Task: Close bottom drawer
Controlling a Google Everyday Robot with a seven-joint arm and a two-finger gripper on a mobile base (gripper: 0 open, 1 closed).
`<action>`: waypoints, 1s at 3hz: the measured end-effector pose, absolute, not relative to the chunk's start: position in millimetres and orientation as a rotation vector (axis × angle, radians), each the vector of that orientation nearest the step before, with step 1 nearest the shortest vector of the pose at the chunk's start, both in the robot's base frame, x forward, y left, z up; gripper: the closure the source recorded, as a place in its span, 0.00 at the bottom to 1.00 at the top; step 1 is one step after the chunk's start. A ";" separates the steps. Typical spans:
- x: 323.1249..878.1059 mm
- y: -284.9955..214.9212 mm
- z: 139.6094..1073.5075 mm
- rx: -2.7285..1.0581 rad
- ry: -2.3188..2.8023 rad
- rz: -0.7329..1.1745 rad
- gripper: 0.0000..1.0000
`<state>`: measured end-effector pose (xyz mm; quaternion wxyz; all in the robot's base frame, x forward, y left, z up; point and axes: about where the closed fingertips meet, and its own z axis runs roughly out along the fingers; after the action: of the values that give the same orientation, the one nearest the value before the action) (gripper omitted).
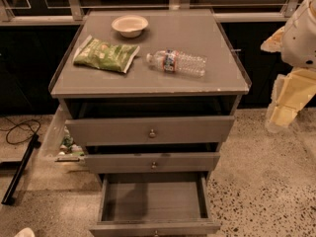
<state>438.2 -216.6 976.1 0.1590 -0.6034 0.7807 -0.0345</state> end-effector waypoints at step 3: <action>429.7 -224.8 891.8 -1.748 2.202 0.044 0.00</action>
Offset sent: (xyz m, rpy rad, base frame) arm -0.0014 -0.0127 -0.0798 0.0559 0.0618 0.0349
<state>429.7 -224.8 891.8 0.1643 -0.6132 0.7725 0.0156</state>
